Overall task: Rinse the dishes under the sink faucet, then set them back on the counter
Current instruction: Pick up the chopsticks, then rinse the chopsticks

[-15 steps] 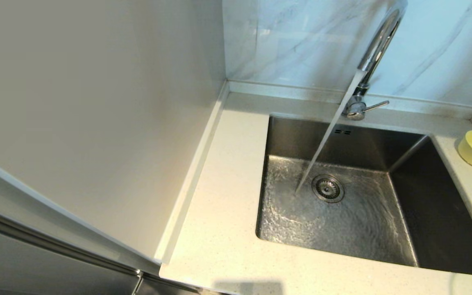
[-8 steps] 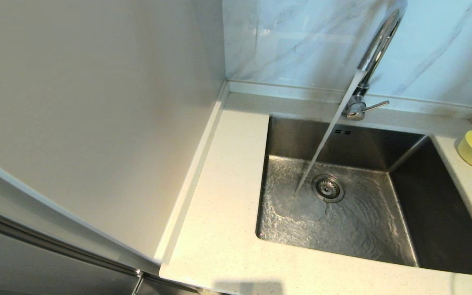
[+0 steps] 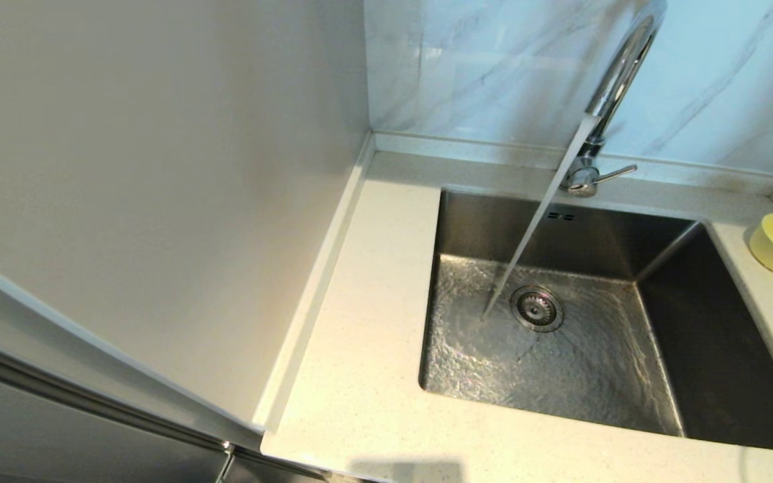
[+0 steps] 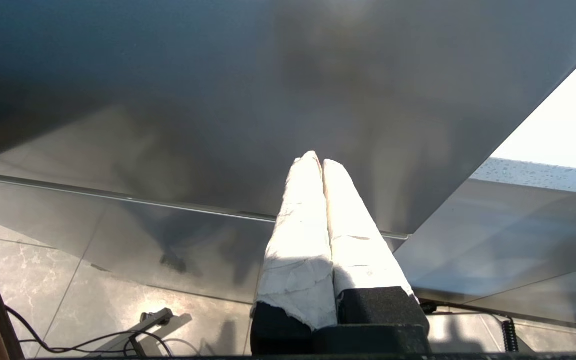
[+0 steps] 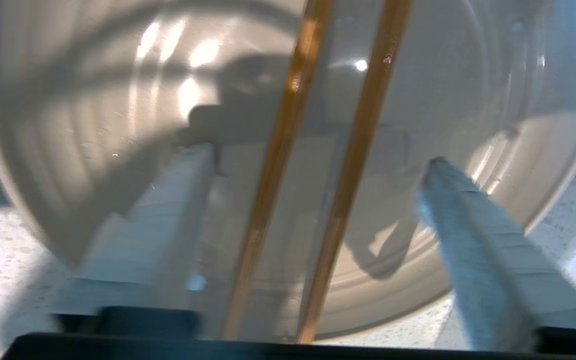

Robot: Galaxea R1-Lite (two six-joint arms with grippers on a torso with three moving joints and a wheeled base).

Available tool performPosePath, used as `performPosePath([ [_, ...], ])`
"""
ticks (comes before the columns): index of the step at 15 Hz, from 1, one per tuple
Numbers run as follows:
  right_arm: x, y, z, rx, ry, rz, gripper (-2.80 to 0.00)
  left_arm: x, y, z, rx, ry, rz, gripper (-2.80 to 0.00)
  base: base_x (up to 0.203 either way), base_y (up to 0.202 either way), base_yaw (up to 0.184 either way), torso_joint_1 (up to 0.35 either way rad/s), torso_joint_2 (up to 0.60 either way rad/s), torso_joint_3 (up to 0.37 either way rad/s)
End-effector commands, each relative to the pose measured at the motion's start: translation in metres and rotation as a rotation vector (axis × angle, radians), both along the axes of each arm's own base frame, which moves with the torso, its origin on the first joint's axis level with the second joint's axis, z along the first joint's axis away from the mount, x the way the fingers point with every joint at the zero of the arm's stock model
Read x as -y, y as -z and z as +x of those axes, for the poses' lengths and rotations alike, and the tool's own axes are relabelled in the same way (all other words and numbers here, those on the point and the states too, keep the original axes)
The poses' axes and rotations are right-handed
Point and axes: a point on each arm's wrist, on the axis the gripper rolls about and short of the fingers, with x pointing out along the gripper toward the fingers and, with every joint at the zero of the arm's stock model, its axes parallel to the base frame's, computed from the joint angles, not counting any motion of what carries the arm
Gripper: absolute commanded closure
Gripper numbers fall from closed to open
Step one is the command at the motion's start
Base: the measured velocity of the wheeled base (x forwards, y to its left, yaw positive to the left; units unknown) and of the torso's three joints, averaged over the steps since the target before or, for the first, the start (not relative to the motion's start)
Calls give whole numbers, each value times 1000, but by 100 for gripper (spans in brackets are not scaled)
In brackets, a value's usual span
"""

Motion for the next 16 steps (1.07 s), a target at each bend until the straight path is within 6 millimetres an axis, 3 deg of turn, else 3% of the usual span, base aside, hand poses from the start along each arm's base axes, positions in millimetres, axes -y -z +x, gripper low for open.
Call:
performPosePath([
  [1, 0, 1, 0, -2, -4, 2, 0, 0, 0, 0, 0, 0, 0, 0, 0, 0, 0, 0, 0, 0],
  [11, 0, 0, 0, -2, -2, 2, 0, 0, 0, 0, 0, 0, 0, 0, 0, 0, 0, 0, 0, 0],
  [16, -6, -15, -4, 44, 5, -40, 0, 0, 0, 0, 0, 0, 0, 0, 0, 0, 0, 0, 0, 0],
])
